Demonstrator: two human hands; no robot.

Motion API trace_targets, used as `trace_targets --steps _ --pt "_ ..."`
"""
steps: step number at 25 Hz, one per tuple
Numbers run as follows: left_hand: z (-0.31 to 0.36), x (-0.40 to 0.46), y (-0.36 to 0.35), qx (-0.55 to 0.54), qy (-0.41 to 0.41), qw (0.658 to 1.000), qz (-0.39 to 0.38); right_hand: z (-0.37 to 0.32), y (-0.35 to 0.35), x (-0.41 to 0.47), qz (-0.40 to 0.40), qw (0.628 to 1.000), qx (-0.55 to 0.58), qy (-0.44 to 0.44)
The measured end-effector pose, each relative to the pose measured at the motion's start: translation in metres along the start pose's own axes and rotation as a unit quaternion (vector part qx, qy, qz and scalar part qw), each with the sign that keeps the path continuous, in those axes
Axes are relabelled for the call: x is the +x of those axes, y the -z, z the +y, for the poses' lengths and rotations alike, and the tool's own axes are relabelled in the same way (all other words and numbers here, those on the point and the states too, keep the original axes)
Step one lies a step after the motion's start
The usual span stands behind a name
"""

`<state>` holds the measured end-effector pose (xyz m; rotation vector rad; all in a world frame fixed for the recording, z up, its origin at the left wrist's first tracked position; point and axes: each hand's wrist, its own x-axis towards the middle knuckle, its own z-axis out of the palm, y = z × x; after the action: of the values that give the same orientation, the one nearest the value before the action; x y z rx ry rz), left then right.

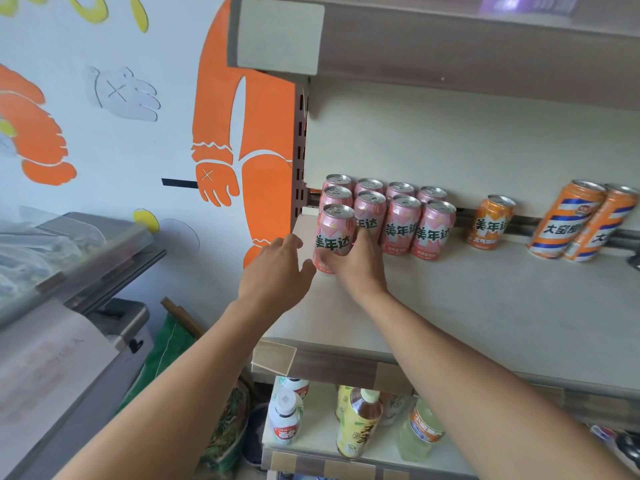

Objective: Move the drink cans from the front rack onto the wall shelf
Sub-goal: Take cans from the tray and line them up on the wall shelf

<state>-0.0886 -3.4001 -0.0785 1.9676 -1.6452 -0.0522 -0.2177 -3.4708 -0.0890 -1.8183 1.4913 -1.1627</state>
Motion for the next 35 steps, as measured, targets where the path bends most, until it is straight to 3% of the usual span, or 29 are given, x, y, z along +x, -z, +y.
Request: trace_targets --steps 15,23,27,31,35 --pt "-0.008 0.012 -0.007 0.002 0.005 1.000 0.017 0.009 -0.017 0.016 -0.006 1.000 -0.004 0.009" --pt "0.002 0.006 -0.002 0.006 -0.001 1.000 0.007 0.012 -0.004 0.014 -0.068 0.997 -0.041 -0.013" --pt "0.008 -0.010 0.007 0.011 -0.027 1.000 0.011 0.011 0.033 -0.016 -0.080 0.984 -0.148 0.051" --pt "0.038 -0.034 0.008 0.007 -0.094 0.996 0.005 0.007 0.085 -0.062 -0.057 0.945 -0.297 0.124" --pt "0.085 -0.061 -0.003 -0.012 -0.186 0.982 0.011 0.014 0.147 -0.105 -0.038 0.910 -0.400 0.108"
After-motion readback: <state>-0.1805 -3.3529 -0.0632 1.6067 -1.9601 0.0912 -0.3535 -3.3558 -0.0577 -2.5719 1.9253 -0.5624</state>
